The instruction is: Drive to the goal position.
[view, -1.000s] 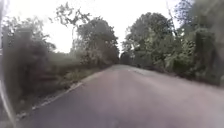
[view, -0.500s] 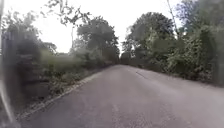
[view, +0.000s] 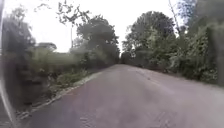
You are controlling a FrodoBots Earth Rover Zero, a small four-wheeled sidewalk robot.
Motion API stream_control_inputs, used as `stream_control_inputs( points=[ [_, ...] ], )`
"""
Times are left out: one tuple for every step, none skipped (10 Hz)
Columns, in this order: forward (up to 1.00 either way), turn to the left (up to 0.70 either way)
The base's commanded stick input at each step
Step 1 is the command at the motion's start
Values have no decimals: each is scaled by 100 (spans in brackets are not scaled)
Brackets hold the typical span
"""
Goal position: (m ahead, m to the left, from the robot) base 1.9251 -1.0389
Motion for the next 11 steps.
stream_control_inputs(
  points=[
    [70,0],
    [70,0],
    [70,0],
    [70,0],
    [70,0],
    [70,0],
    [70,0],
    [70,0],
    [70,0],
    [70,0],
    [70,0]
  ],
)
